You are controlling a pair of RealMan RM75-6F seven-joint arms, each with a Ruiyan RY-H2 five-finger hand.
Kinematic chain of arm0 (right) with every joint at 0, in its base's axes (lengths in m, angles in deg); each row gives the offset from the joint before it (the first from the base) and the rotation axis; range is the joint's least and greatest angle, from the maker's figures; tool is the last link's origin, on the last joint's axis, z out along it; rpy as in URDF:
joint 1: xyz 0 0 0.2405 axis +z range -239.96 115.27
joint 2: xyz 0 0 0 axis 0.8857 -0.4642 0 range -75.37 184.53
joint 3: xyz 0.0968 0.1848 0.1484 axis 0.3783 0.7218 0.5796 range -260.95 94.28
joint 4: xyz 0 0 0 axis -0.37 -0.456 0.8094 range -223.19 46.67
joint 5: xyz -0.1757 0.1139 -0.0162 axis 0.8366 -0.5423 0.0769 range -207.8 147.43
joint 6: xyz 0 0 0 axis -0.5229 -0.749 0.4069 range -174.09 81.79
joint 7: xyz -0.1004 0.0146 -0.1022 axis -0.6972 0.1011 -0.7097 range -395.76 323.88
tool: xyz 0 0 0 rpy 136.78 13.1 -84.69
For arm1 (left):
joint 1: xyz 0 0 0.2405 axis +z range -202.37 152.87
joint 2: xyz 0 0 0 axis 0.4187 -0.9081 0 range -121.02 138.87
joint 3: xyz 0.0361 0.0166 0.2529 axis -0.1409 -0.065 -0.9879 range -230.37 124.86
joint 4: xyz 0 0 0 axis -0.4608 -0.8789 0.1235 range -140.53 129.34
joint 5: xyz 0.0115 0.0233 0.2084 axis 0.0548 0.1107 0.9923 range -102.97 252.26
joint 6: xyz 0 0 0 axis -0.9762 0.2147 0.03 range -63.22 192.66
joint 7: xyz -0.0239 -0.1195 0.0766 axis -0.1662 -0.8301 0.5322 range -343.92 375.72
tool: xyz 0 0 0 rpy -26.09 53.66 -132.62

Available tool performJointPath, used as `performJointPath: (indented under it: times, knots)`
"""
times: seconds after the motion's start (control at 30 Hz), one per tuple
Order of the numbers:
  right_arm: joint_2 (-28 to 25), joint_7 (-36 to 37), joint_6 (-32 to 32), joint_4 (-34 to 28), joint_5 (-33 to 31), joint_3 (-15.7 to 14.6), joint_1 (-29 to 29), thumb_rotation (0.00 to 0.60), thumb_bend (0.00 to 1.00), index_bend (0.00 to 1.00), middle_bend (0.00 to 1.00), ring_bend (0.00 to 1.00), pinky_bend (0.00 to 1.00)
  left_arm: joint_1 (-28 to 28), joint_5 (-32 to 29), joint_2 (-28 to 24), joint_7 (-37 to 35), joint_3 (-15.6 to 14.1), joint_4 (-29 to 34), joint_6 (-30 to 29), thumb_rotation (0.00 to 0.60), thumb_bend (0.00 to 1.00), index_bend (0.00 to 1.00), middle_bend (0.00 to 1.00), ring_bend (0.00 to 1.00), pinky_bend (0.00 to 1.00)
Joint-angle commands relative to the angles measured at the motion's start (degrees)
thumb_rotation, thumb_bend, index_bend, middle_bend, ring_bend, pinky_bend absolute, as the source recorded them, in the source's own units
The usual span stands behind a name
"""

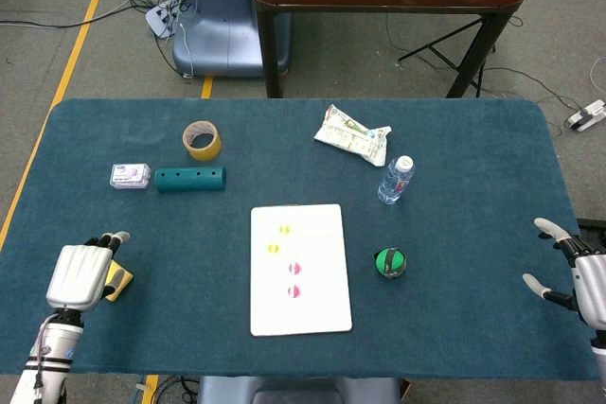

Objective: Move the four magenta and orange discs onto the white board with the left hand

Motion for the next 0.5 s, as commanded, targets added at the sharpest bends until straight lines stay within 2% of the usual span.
performJointPath:
  times: [0.03,0.33,0.5]
  knots:
    - [0.1,-0.3,-0.4,-0.1,-0.3,0.1,0.2,0.600,0.07,0.22,0.36,0.40,0.48,4.1,4.2,-1.8,-4.0,-1.7,-1.5,-2.3,0.600,0.32,0.35,0.40,0.47,0.72]
    - [0.6,-2.5,-1.8,-0.4,-1.0,0.0,0.9,0.600,0.07,0.22,0.36,0.40,0.48,12.3,12.6,-0.7,-9.5,-1.7,-6.2,-8.0,0.600,0.32,0.35,0.40,0.47,0.70]
    - [0.8,-3.3,-2.2,-0.6,-1.4,0.0,1.0,0.600,0.07,0.22,0.36,0.40,0.48,14.4,11.3,0.1,-13.4,-0.1,-11.6,-5.8,0.600,0.32,0.36,0.40,0.47,0.69]
